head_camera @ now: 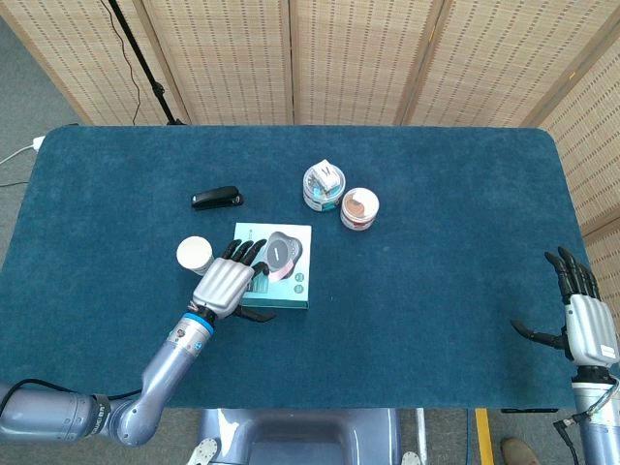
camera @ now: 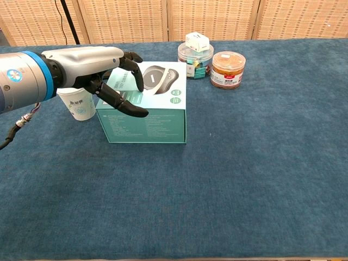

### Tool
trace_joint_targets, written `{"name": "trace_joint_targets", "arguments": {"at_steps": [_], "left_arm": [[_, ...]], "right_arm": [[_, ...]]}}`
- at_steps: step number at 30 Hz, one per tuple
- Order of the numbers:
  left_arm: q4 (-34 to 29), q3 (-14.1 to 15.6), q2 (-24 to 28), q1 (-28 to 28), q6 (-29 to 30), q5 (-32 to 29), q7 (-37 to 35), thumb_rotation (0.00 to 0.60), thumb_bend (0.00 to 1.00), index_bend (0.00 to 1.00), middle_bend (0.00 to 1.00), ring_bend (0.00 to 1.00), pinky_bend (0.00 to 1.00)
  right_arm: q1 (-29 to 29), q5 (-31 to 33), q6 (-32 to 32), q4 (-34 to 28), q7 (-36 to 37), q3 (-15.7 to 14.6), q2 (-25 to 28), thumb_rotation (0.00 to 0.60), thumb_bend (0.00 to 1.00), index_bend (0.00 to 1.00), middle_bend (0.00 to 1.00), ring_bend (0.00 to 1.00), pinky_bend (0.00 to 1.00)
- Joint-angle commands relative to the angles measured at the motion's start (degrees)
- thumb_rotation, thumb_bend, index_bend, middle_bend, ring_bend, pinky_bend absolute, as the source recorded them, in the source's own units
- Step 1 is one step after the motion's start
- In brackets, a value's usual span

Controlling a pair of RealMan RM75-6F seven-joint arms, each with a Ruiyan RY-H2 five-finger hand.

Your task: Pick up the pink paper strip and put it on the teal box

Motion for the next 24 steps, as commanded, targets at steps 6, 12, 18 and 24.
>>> {"name": "trace_joint_targets", "arguments": {"at_steps": [6, 12, 18, 24], "left_arm": [[-0.11, -0.07, 0.17, -0.01, -0.27, -0.08, -0.26, 0.278, 0.00, 0.35, 0.00, 0.00, 0.00], [-0.21, -0.11, -0.08, -0.20, -0.31, -0.08, -0.11, 0.277, 0.00, 0.35, 0.00, 0.00, 0.00], [-0.68, -0.12, -0.39, -0.43, -0.05, -0.13, 0.37, 0.277, 0.00, 0.35, 0.00, 0.00, 0.00], [-1.56, 0.07, -0.99, -0.75, 0.46, 0.03, 1.34, 0.277, 0.00, 0.35, 0.00, 0.00, 0.00]], "right_arm": [[-0.04, 0.05, 0.00, -0.06, 0.12, 0.01, 0.08, 0.600, 0.00, 0.07, 0.00, 0.00, 0.00], [-0.03, 0.12, -0.07, -0.03, 0.31, 0.04, 0.15, 0.600, 0.00, 0.07, 0.00, 0.00, 0.00], [-0.05, 0.09, -0.02, -0.05, 0.42, 0.07, 0.21, 0.600, 0.00, 0.07, 0.00, 0.00, 0.00], [-0.05, 0.03, 0.00, -0.08, 0.38, 0.04, 0.19, 0.600, 0.00, 0.07, 0.00, 0.00, 0.00]]}}
